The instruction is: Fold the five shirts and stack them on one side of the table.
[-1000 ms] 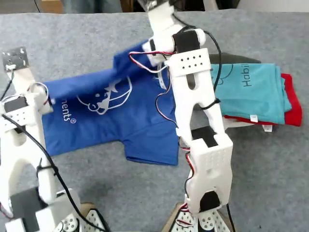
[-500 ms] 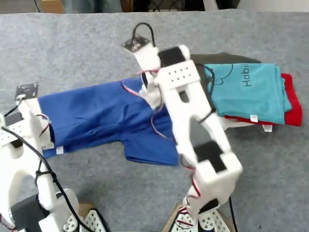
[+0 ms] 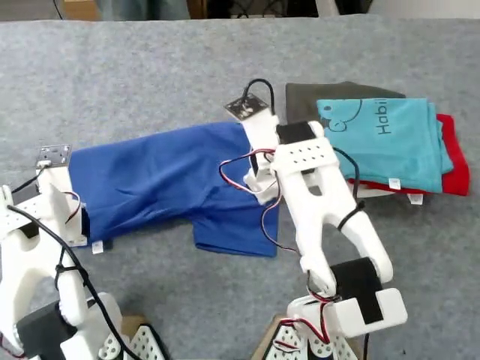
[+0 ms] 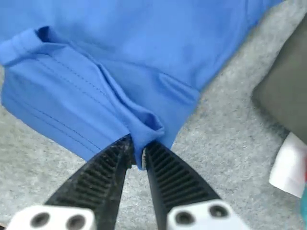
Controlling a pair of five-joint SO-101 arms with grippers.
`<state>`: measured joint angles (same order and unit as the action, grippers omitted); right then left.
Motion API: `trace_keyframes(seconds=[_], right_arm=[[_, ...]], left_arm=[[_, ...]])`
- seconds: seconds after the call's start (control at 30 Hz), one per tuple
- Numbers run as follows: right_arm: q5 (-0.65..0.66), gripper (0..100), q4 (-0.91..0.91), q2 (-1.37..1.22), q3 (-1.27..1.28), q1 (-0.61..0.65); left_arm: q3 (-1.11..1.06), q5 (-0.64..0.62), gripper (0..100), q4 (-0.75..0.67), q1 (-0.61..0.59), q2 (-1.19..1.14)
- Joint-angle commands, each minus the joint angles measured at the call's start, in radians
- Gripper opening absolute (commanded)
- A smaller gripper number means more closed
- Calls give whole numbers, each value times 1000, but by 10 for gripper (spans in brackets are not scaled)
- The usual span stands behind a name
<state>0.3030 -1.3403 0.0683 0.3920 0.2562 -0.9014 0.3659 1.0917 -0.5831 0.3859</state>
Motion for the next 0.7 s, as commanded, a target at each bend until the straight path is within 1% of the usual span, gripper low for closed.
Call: trace_keyframes(seconds=[0.0, 0.17, 0.2, 0.3, 0.33, 0.37, 0.53, 0.6, 0.67], right_arm=[[5, 13, 8, 51, 5, 14], [6, 13, 8, 48, 5, 28], [6, 14, 6, 45, 5, 25], [6, 17, 9, 50, 41, 21], [6, 33, 11, 50, 56, 25], [6, 61, 11, 51, 67, 26], [6, 234, -15, 51, 79, 26], [6, 265, -32, 53, 64, 26], [5, 265, -43, 53, 33, 23]], left_arm=[[8, 9, 29, -35, -25, 21], [-1, 21, 36, -28, -19, 20], [-1, 32, 58, -23, -19, 20], [21, 35, 182, 46, -24, 20], [27, 35, 213, 71, -24, 20], [33, 35, 223, 86, -24, 20], [82, 35, 223, 161, -33, 23], [113, 40, 223, 204, -53, 29], [143, 64, 225, 249, -79, 31]])
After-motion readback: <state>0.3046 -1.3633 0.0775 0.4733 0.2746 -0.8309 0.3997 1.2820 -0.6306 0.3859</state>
